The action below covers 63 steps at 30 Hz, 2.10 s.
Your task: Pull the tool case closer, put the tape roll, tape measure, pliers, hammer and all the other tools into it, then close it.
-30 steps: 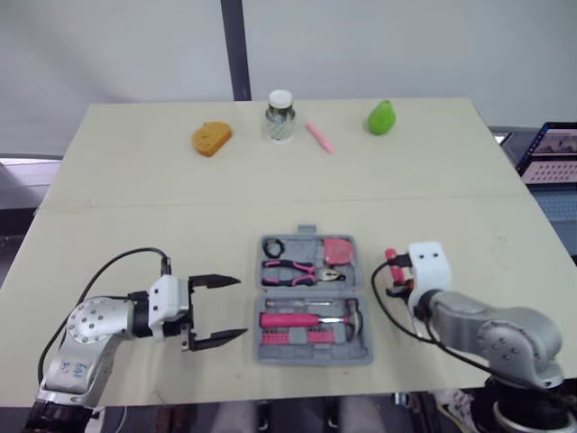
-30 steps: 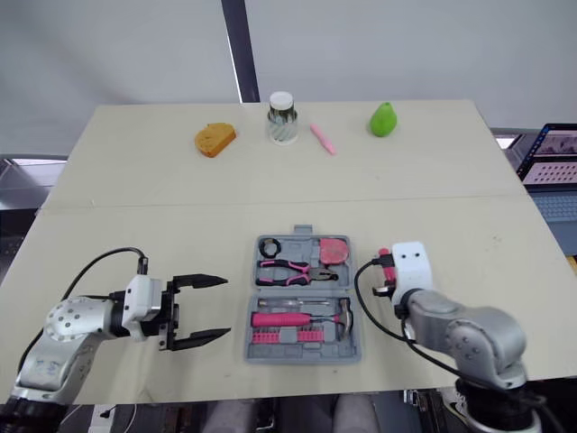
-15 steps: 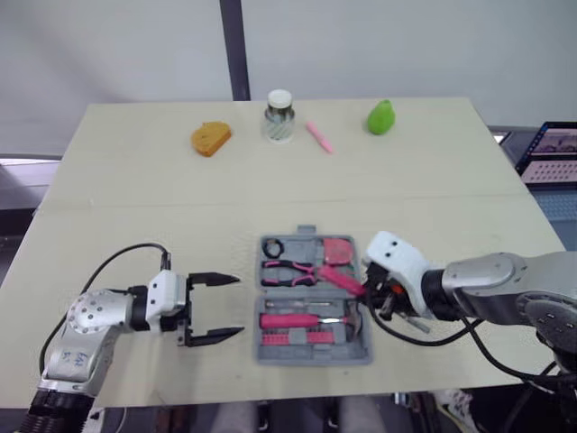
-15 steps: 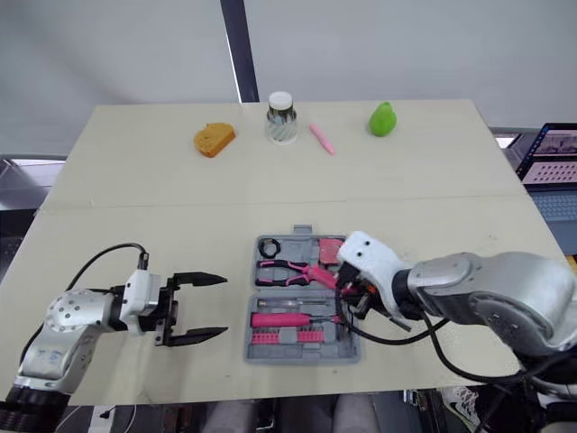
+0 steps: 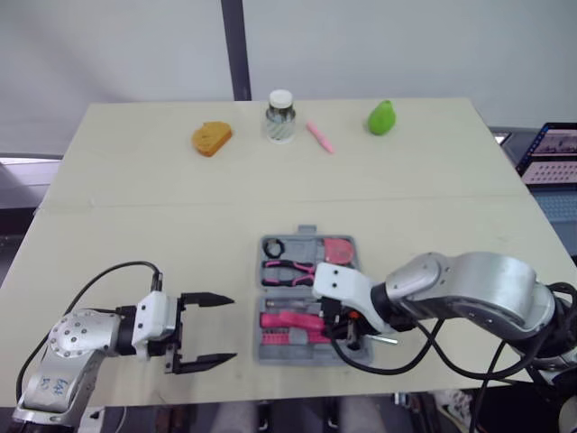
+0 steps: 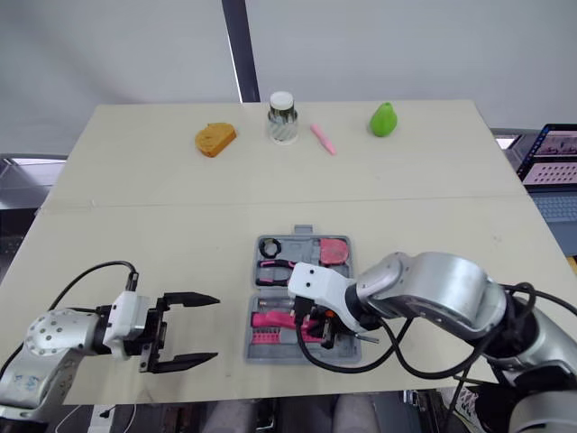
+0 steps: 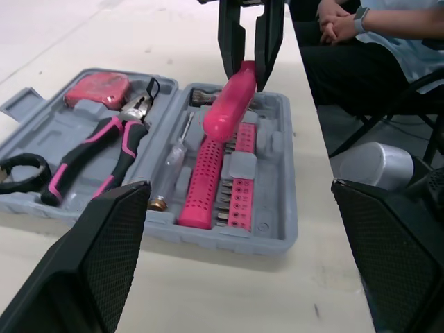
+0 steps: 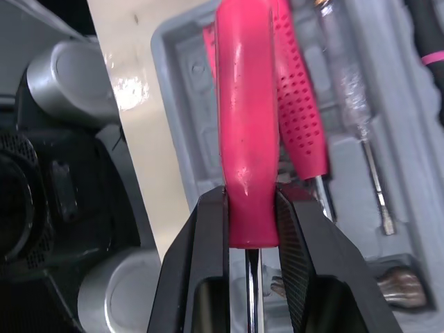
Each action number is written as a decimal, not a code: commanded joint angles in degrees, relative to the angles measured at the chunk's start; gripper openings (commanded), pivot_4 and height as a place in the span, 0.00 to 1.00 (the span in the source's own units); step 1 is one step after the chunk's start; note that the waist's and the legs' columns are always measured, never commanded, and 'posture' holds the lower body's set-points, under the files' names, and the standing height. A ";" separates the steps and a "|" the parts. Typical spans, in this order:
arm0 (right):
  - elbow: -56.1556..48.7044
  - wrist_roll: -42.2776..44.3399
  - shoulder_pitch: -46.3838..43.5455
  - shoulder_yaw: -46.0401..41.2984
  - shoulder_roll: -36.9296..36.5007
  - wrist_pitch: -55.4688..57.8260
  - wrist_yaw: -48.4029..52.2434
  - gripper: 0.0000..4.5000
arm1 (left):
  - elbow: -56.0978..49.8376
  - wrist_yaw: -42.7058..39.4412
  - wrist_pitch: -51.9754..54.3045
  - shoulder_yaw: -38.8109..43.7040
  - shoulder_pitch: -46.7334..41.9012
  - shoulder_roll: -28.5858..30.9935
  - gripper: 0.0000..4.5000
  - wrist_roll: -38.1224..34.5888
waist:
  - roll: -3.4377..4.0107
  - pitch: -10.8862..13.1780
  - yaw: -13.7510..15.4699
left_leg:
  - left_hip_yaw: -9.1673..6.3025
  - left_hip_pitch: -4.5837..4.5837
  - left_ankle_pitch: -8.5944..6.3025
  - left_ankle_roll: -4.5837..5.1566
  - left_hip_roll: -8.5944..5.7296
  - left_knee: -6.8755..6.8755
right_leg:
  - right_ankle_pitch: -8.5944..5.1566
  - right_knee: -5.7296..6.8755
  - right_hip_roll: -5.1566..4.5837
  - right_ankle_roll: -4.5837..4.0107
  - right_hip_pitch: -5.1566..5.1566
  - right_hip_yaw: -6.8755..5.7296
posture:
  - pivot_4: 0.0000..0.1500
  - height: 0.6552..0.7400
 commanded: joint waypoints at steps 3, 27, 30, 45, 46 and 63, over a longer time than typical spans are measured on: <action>-0.51 -4.10 -2.31 4.98 1.38 -1.94 3.71 0.09 | -2.86 -0.84 -0.49 2.55 3.45 1.31 1.00 -1.14 | 0.00 0.00 -0.08 | 0.00 0.00 0.00 0.00 0.01 0.00 | 0.00 0.00 0.00 0.00 0.00 0.00 | 1.00 0.47; 4.92 -12.28 -3.86 14.04 10.78 -0.55 5.93 0.09 | -5.29 -0.68 -0.69 4.27 7.63 4.05 1.00 -0.09 | 0.01 0.00 -1.23 | -0.03 0.00 -0.03 -0.05 0.00 -0.06 | 0.00 0.02 0.01 0.00 -0.04 -0.04 | 1.00 0.47; 6.06 -13.15 -4.04 14.74 11.85 -0.57 5.89 0.09 | -6.34 -0.20 0.14 4.49 7.91 4.30 1.00 -0.34 | 0.01 0.00 -1.22 | -0.03 0.00 -0.03 -0.05 0.00 -0.05 | 0.00 0.02 0.01 0.00 -0.04 -0.03 | 1.00 0.47; 7.62 -15.05 -4.23 16.78 14.36 -0.28 6.26 0.09 | -8.27 0.99 1.41 5.26 9.42 4.71 1.00 -0.46 | 0.01 0.00 -1.22 | -0.03 0.00 -0.04 -0.06 0.00 -0.05 | 0.00 0.03 0.02 0.00 -0.05 -0.04 | 1.00 0.47; 7.57 -15.04 -4.24 16.76 14.45 -0.15 6.21 0.09 | -8.31 1.06 1.43 5.27 9.43 4.66 1.00 -0.48 | 0.01 0.00 -1.22 | -0.03 0.00 -0.04 -0.06 0.00 -0.05 | 0.00 0.03 0.02 0.00 -0.05 -0.04 | 1.00 0.47; 7.95 -15.73 -5.95 18.32 15.60 1.28 6.10 0.09 | -8.13 1.98 -0.27 4.37 10.75 3.68 1.00 0.27 | 0.01 0.00 -1.24 | -0.03 0.00 -0.04 -0.08 0.00 -0.06 | 0.00 0.04 0.02 0.00 -0.06 -0.03 | 1.00 0.47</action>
